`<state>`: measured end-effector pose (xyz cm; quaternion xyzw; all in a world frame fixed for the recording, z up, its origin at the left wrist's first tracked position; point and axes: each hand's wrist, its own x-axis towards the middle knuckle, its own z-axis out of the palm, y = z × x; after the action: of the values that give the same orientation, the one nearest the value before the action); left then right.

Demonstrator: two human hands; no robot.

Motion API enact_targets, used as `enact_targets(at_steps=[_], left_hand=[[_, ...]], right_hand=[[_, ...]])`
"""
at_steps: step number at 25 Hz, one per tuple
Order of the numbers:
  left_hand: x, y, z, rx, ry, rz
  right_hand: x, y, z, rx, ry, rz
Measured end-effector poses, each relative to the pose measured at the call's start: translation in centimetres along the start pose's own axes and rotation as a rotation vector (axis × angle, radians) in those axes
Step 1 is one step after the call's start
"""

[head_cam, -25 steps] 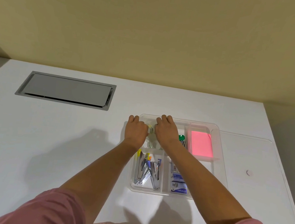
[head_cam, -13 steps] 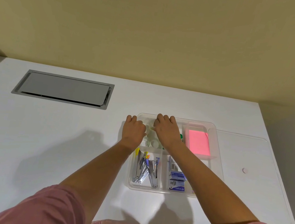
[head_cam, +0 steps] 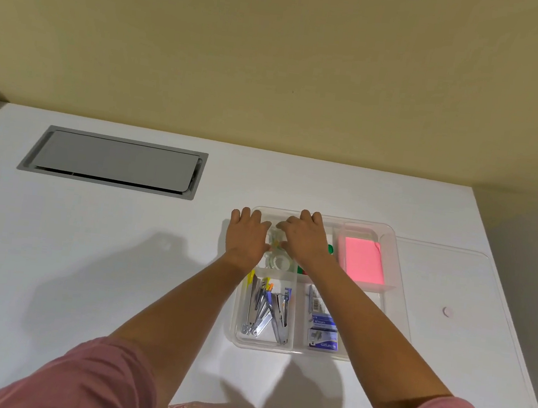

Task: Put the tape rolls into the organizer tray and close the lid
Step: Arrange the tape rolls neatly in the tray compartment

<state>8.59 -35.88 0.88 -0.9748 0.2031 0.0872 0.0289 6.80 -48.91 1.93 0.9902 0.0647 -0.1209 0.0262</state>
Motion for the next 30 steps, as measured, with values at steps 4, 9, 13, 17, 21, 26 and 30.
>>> enact_targets(at_steps=[4, 9, 13, 17, 21, 26, 30], left_hand=[[0.1, 0.1, 0.0, 0.003, -0.024, -0.01], [-0.3, 0.4, -0.2, 0.006, -0.019, -0.018], [-1.6, 0.4, -0.1, -0.048, 0.078, -0.038], [-2.7, 0.4, -0.1, -0.046, 0.116, -0.03], [-2.8, 0.7, -0.2, -0.007, 0.063, 0.003], [-2.7, 0.7, -0.1, 0.029, 0.017, 0.02], [-2.8, 0.6, 0.0, 0.03, 0.019, 0.022]], right_hand=[[0.0, 0.1, 0.3, 0.024, -0.001, 0.016], [-0.3, -0.2, 0.0, 0.038, -0.011, 0.03], [-1.3, -0.2, -0.1, 0.166, 0.138, 0.091], [-2.7, -0.6, 0.1, 0.121, 0.109, 0.006], [-3.0, -0.9, 0.0, 0.072, 0.029, -0.073], [-3.2, -0.9, 0.0, 0.052, 0.025, -0.104], [-3.2, -0.9, 0.2, 0.067, 0.028, -0.095]])
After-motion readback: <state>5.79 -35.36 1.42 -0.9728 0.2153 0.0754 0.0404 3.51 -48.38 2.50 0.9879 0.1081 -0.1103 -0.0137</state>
